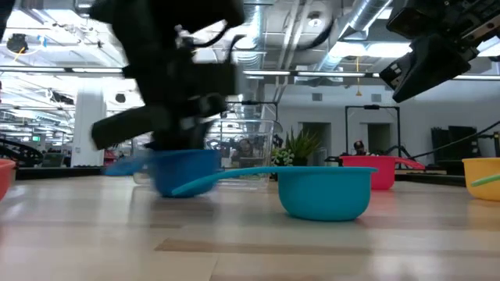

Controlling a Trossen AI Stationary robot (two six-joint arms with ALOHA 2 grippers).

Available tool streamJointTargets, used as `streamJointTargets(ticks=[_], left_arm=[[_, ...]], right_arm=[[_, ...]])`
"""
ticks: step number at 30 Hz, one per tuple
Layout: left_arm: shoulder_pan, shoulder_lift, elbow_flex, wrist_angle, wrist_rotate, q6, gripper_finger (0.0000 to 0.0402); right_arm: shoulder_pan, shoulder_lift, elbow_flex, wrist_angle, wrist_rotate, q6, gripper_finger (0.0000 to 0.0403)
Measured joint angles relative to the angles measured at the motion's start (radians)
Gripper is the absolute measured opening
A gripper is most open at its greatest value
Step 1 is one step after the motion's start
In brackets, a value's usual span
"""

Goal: Nest measuring cups in basket
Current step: Adjust the blue measuring cup, then adjust the orange measuring cup

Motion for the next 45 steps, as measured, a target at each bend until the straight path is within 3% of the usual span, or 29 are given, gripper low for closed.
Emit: streamJointTargets(ticks=[11,15,18,23,26,31,33,36,41,45], left_arm=[[0.066,0.204,0.405,0.027,-0.026,0.452,0.0000],[0.105,0.240,0.547,-0.003,-0.044,0.494,0.0000],[0.119,0.235,0.602,-0.129,-0.053,0.470,0.0000],[0.114,0.217,0.634,-0.470,-0.160,0.351,0.0000],[0.099,0.201,0.635,-0.687,-0.199,0.229,0.0000],[0.042,0.162,0.626,-1.067,-0.180,-0.085,0.0000],[0.010,0.100,0.562,-1.014,-0.106,-0.137,0.0000],[-0.047,0.001,0.483,-0.959,0.139,-0.141,0.0000],[-0.121,-0.117,0.326,-0.953,0.411,-0.245,0.0000],[-0.131,-0.145,0.175,-0.812,0.648,-0.297,0.0000]], right_arm=[[0.001,0.000,0.000,0.000,0.000,0.001,0.0031],[0.001,0.000,0.000,-0.003,0.000,0.001,0.0031],[0.001,0.000,0.000,-0.013,0.000,0.001,0.0031],[0.001,0.000,0.000,-0.025,0.000,0.001,0.0031],[0.001,0.000,0.000,-0.038,0.000,0.001,0.0031],[0.001,0.000,0.000,-0.044,0.000,0.000,0.0031],[0.001,0.000,0.000,-0.038,0.000,0.000,0.0031],[0.001,0.000,0.000,-0.041,0.000,0.000,0.0031],[0.001,0.000,0.000,-0.038,0.001,0.000,0.0031],[0.001,0.000,0.000,-0.029,0.001,0.000,0.0031]])
